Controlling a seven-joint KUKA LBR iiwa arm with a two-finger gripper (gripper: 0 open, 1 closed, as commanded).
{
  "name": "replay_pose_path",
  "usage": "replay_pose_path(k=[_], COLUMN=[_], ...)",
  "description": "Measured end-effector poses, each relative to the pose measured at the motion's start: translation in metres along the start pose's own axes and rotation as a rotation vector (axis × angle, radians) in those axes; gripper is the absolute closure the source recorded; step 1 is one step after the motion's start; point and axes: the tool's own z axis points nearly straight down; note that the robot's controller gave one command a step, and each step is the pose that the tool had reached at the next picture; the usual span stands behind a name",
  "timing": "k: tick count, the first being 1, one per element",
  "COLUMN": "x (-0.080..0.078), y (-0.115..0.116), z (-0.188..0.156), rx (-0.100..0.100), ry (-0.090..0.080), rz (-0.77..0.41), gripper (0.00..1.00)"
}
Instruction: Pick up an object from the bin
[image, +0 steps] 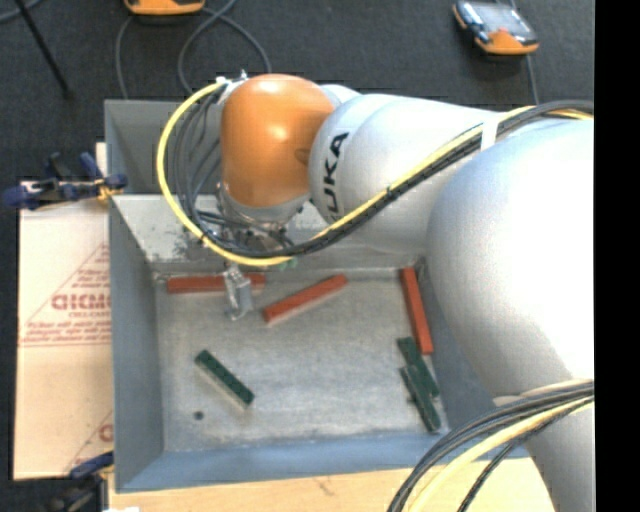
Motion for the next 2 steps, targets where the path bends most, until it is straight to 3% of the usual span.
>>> replay_pose_path(k=[1, 2], x=[0.039, 0.039], y=[-0.072, -0.081], z=[0.081, 0.04], rx=[0.001, 0.002], ry=[0.01, 0.007], rz=[-0.009, 0.257], gripper=[0.0, 0.0])
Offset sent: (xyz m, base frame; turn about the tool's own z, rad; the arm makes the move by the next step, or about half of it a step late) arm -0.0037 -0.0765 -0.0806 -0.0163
